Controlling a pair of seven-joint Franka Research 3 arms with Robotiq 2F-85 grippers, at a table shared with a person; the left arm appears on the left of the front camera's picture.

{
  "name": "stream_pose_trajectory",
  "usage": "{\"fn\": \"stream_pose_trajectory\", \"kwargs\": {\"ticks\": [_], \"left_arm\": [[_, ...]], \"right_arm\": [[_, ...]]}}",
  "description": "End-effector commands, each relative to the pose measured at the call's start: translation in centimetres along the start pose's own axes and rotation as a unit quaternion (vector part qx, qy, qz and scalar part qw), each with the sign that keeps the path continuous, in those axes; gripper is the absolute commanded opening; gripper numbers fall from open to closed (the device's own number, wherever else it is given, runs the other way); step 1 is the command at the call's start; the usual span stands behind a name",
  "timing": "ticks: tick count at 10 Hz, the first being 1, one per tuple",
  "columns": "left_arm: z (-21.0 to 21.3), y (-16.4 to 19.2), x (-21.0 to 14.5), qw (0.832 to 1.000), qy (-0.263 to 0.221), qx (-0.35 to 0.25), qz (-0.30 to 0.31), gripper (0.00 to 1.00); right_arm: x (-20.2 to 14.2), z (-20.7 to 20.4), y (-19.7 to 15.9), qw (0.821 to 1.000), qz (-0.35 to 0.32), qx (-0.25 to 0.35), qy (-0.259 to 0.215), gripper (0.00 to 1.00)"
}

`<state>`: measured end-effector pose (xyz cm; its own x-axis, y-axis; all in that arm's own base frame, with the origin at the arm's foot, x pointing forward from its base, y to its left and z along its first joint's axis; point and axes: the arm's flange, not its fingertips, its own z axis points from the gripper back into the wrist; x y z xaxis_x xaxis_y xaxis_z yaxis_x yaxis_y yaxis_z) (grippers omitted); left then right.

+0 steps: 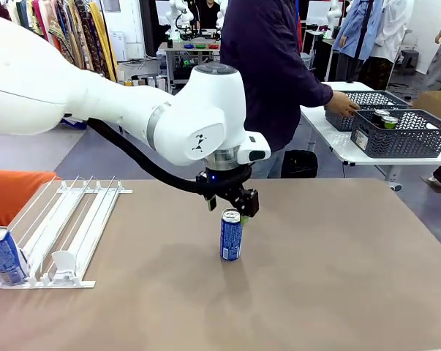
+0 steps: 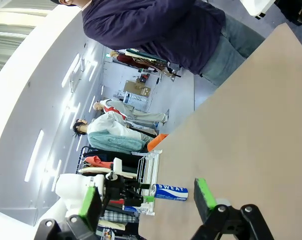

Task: Retrieve and store the cans from the dispenser.
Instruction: Pick up one can from the Automatic Can Dispenser and place it in the middle of the table.

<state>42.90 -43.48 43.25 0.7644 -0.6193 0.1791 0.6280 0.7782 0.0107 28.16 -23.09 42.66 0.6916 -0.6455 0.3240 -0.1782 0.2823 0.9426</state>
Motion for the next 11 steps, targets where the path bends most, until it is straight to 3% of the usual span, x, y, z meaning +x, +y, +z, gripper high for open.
{"fn": "stream_pose_trajectory", "kwargs": {"ticks": [1,3,5,6,7,9,10,11], "left_arm": [[4.2,1.6,-2.1,0.999,-0.051,0.000,0.012,1.00],[12.2,4.6,-6.1,0.997,-0.068,-0.027,0.028,1.00],[17.8,9.1,-9.8,0.988,-0.082,-0.131,0.026,1.00],[19.9,12.3,-11.8,0.977,-0.091,-0.195,0.014,1.00],[21.5,17.2,-14.6,0.965,-0.125,-0.220,0.071,1.00],[23.3,25.2,-21.7,0.931,-0.178,-0.281,0.153,1.00],[23.1,28.6,-26.0,0.903,-0.213,-0.318,0.196,1.00],[21.6,31.9,-30.6,0.863,-0.252,-0.361,0.247,1.00]], "right_arm": [[0.3,0.0,0.4,1.000,-0.006,0.006,-0.005,1.00],[0.3,0.0,0.4,1.000,-0.006,0.006,-0.005,1.00],[0.3,0.0,0.4,1.000,-0.006,0.006,-0.005,1.00],[0.3,0.0,0.4,1.000,-0.006,0.006,-0.005,1.00],[0.3,0.0,0.4,1.000,-0.006,0.006,-0.005,1.00],[0.3,0.0,0.4,1.000,-0.006,0.006,-0.005,1.00],[0.3,0.0,0.4,1.000,-0.006,0.006,-0.005,1.00],[0.3,0.0,0.4,1.000,-0.006,0.006,-0.005,1.00]]}}
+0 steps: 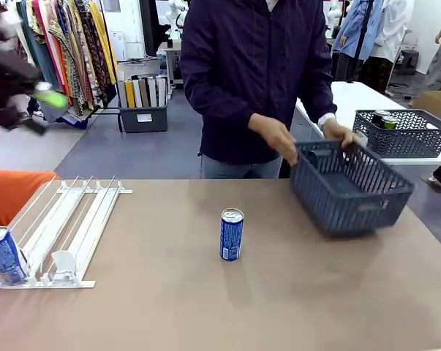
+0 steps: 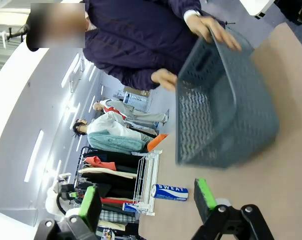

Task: Retrieve and store the cans from the dispenser.
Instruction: Pick up one can from the Automatic Can Dispenser and place it in the middle of the table.

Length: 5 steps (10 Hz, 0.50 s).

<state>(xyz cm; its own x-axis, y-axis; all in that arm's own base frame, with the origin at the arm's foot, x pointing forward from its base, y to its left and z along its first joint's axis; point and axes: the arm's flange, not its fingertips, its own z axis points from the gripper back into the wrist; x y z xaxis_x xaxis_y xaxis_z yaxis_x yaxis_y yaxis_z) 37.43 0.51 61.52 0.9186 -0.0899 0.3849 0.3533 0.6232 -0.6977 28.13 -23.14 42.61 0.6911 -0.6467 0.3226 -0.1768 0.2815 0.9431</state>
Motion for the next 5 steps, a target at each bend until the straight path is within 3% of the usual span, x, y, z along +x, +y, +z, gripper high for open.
{"fn": "stream_pose_trajectory", "kwargs": {"ticks": [1,3,4,5], "left_arm": [[1.3,6.0,-4.8,0.989,-0.077,-0.117,0.049,1.00],[0.6,12.4,-10.1,0.963,-0.147,-0.187,0.131,1.00],[0.2,14.0,-11.7,0.966,-0.139,-0.171,0.137,1.00],[2.6,11.2,-8.5,0.976,-0.113,-0.143,0.120,1.00]], "right_arm": [[0.3,-0.1,0.4,1.000,-0.005,0.007,-0.005,1.00],[0.3,-0.1,0.4,1.000,-0.005,0.007,-0.005,1.00],[0.3,-0.1,0.4,1.000,-0.005,0.007,-0.005,1.00],[0.3,-0.1,0.4,1.000,-0.005,0.007,-0.005,1.00]]}}
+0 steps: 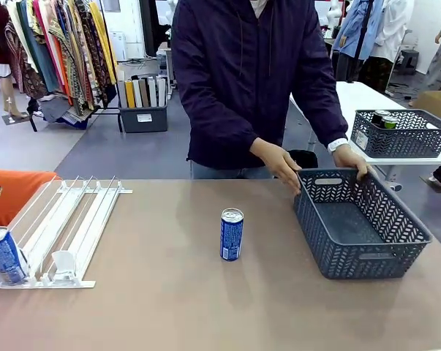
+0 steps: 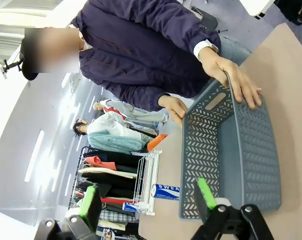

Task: Retrieve and store the cans from the dispenser.
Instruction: Pick up one can from the Automatic Can Dispenser and place it in the middle of the table.

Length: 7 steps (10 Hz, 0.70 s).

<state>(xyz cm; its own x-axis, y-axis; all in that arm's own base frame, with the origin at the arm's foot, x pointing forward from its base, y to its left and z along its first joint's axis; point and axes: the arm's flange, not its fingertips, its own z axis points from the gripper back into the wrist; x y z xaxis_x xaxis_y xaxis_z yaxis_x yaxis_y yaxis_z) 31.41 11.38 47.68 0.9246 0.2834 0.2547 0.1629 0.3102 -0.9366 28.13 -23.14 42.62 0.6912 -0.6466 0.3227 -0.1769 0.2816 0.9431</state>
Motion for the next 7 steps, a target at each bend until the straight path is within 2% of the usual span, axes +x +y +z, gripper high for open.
{"fn": "stream_pose_trajectory", "kwargs": {"ticks": [1,7], "left_arm": [[-0.56,-4.10,2.34,0.999,0.022,0.020,-0.026,1.00],[-0.56,-4.10,2.34,0.999,0.022,0.020,-0.026,1.00]], "right_arm": [[0.28,-0.07,0.43,1.000,-0.005,0.006,-0.005,1.00],[0.28,-0.07,0.43,1.000,-0.005,0.006,-0.005,1.00]]}}
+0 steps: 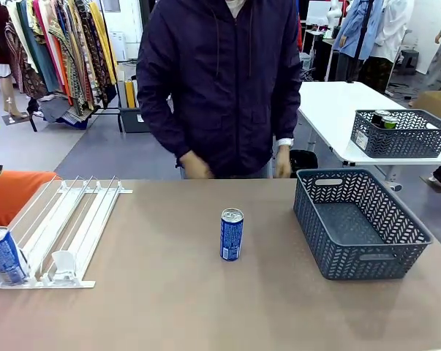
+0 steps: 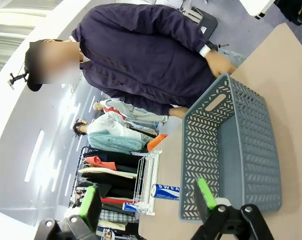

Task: Retrieve and store the cans from the dispenser.
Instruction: Pick up one can from the Automatic Can Dispenser and place it in the middle of the table.

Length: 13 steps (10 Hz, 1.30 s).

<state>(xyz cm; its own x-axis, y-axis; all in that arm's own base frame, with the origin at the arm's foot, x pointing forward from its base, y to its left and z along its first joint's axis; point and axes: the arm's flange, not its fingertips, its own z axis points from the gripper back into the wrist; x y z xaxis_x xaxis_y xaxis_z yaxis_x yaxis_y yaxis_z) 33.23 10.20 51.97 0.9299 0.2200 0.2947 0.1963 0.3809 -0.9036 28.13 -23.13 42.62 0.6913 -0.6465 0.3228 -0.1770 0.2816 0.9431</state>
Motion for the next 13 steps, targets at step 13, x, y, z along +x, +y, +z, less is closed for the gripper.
{"fn": "stream_pose_trajectory", "kwargs": {"ticks": [13], "left_arm": [[-5.1,-2.4,-1.1,0.663,0.142,0.728,0.103,1.00]], "right_arm": [[0.3,-0.1,0.4,1.000,-0.005,0.006,-0.005,1.00]]}}
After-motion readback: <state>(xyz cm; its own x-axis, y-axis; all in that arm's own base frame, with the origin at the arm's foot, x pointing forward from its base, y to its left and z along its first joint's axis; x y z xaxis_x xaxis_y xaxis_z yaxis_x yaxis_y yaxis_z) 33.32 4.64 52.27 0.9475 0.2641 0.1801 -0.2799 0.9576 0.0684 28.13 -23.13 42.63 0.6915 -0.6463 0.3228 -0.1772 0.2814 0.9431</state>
